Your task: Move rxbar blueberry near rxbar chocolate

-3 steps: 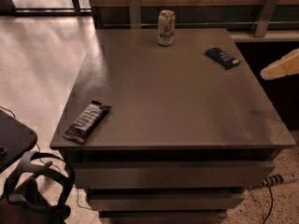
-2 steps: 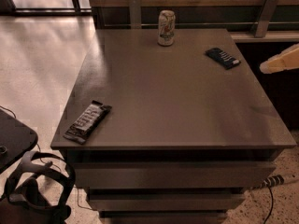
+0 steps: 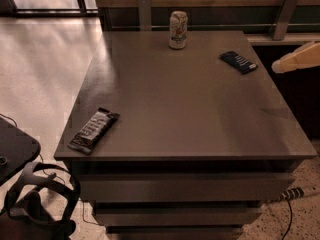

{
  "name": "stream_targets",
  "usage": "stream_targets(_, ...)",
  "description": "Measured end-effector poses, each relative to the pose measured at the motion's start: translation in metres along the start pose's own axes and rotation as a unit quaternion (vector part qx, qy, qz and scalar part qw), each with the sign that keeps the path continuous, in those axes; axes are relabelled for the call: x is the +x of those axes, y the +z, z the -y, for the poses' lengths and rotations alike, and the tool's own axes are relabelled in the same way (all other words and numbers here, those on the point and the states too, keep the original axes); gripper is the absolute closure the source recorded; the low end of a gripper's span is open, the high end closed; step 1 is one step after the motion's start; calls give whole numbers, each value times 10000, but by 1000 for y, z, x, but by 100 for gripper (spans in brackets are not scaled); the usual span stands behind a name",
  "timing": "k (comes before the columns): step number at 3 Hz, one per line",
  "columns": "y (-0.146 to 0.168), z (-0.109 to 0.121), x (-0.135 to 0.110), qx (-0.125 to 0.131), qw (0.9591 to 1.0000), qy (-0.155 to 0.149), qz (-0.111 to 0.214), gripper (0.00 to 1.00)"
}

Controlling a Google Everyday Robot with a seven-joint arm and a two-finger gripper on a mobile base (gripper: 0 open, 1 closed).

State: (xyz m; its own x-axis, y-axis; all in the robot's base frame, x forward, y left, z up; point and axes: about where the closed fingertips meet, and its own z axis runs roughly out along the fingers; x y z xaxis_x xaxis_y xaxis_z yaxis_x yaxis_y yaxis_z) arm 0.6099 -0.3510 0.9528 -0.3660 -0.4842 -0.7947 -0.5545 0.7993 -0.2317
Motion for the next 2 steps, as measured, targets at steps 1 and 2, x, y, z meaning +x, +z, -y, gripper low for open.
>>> stream_targets(1, 30, -1, -21, -289, 9993, -6, 252, 0)
stream_targets(2, 61, -2, -32, -464, 9981, 70, 408, 0)
